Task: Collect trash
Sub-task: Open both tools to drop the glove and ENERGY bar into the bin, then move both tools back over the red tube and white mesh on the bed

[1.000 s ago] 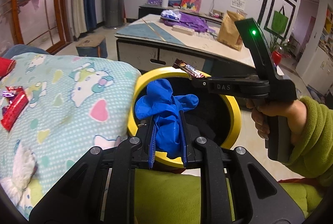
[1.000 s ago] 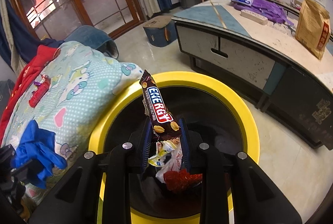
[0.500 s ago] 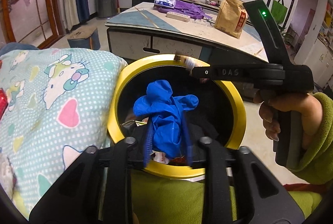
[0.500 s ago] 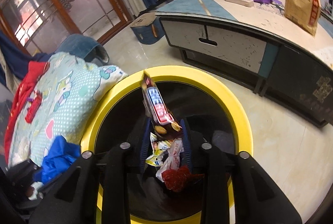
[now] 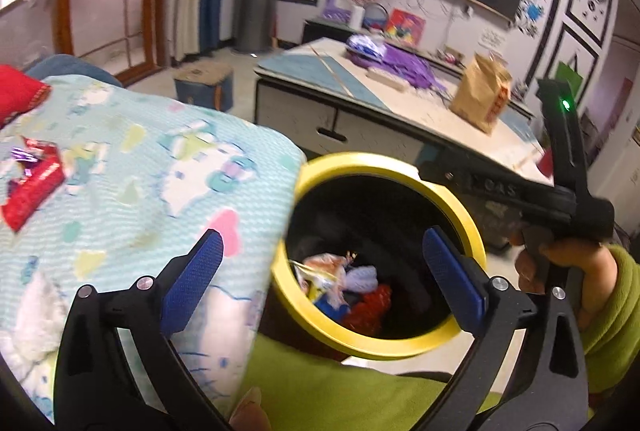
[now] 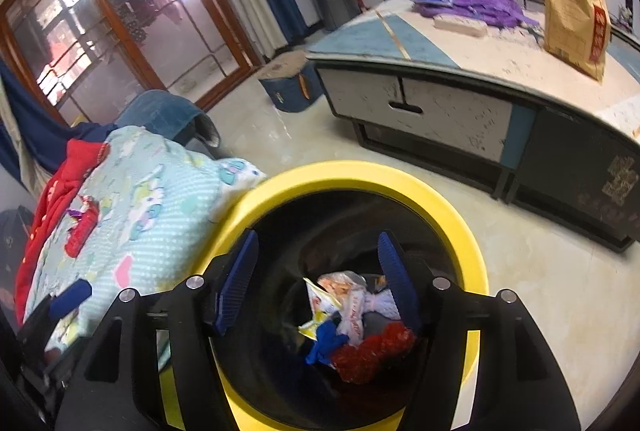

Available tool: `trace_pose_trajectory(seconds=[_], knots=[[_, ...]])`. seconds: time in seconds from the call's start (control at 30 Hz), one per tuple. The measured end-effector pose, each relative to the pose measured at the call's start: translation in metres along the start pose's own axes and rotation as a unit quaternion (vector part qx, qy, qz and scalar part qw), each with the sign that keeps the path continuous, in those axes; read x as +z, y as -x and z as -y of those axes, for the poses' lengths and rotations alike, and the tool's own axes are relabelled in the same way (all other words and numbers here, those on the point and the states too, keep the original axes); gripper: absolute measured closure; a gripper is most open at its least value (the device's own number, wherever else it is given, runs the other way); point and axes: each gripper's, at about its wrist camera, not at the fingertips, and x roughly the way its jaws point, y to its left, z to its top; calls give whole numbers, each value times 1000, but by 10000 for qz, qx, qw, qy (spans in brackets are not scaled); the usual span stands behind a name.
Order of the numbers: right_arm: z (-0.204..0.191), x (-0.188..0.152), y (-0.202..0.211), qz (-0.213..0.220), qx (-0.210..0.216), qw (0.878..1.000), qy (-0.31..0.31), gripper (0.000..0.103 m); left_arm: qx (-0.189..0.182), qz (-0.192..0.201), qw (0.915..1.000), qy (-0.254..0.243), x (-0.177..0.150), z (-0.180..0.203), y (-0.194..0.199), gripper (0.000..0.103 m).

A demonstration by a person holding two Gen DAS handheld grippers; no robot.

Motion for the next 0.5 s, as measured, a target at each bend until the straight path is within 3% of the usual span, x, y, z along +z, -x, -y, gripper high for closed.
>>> trace_pose_trajectory(seconds=[0.5], knots=[[-60,-1,34,700,698,9935,562,37,721,916,9913,614,15,-48,63,11]])
